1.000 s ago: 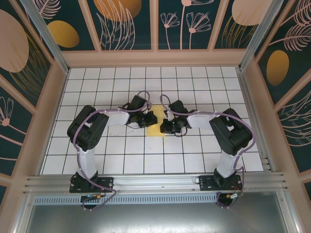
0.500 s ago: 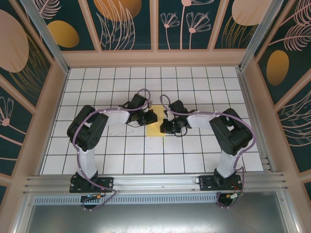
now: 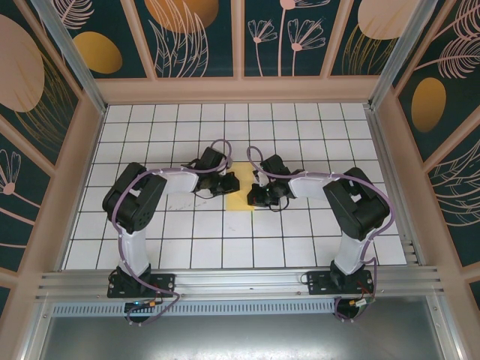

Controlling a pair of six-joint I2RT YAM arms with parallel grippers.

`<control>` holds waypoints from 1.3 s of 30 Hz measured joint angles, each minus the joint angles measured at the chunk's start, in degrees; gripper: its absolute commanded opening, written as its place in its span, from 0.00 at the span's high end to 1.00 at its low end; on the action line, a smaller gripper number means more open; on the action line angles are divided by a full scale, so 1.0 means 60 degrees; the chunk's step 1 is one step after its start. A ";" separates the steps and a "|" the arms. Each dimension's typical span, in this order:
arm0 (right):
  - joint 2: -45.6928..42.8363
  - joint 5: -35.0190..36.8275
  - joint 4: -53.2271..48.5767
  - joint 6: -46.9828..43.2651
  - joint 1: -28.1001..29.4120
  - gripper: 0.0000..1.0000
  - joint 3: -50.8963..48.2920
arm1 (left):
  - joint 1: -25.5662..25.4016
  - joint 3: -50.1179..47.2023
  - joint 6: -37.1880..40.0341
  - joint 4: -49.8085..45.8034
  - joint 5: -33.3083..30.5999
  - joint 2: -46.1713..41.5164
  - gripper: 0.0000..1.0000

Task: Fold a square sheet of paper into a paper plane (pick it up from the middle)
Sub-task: Fold the triangle a second time at the center of the table.

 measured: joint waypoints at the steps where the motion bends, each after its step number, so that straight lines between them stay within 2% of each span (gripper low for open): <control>1: 0.0000 0.0000 0.0000 -0.0004 0.0000 1.00 0.0000 | 0.0076 0.0076 0.0000 -0.0149 -0.0109 0.0000 0.88; 7: 0.0000 0.0000 0.0000 -0.0004 0.0000 1.00 0.0000 | 0.0579 0.0255 -0.0004 -0.0623 -0.0747 -0.0109 0.88; 12: 0.0000 0.0000 -0.0004 0.0004 0.0000 1.00 0.0004 | 0.0889 0.0058 -0.0025 -0.0477 -0.0725 -0.0463 0.87; 20: 0.0000 0.0000 -0.0004 0.0004 0.0000 1.00 0.0004 | 0.0506 -0.0991 -0.0302 0.0696 -0.0408 -0.1942 0.88; 30: -0.0004 -0.0055 -0.0015 0.0007 -0.0011 1.00 0.0033 | -0.0153 -0.0721 -0.0404 0.1075 0.0178 -0.0907 0.98; 39: -0.0004 -0.0215 -0.0521 0.0015 -0.0069 1.00 0.0412 | -0.0160 -0.0663 -0.0408 0.0874 -0.0058 -0.0572 1.00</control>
